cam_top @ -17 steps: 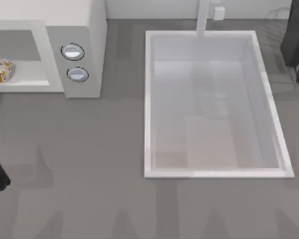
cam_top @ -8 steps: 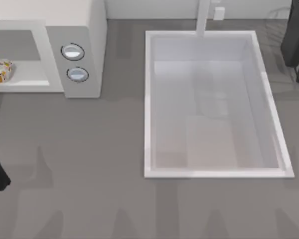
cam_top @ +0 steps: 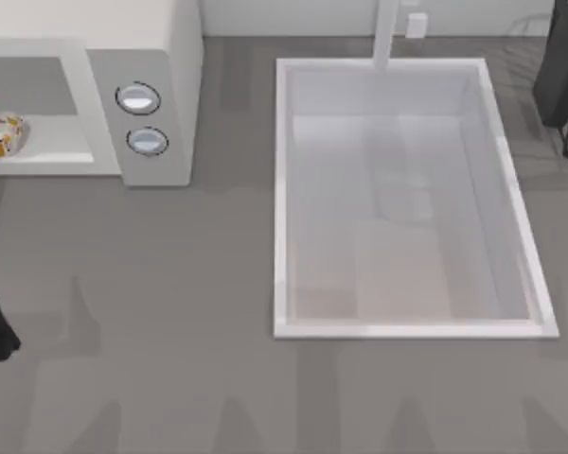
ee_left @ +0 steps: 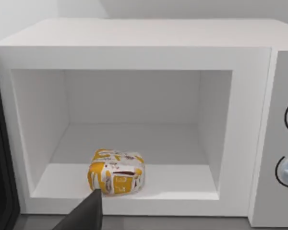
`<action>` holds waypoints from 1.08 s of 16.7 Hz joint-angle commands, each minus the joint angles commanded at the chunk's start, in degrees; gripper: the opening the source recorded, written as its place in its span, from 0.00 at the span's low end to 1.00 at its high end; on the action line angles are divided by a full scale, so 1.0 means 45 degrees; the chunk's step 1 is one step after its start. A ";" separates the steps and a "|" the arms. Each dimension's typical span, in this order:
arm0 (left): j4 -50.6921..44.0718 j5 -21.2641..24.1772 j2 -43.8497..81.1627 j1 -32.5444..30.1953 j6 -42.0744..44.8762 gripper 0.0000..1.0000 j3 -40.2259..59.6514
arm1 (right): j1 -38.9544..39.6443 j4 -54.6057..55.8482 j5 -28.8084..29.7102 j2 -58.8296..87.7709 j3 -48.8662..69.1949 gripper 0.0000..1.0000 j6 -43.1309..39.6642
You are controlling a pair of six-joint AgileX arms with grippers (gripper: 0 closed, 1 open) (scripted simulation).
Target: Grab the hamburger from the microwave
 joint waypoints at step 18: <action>1.0967 0.2016 1.9614 0.1388 0.0520 1.00 0.8096 | 0.0000 0.0000 0.0000 0.0000 0.0000 1.00 0.0000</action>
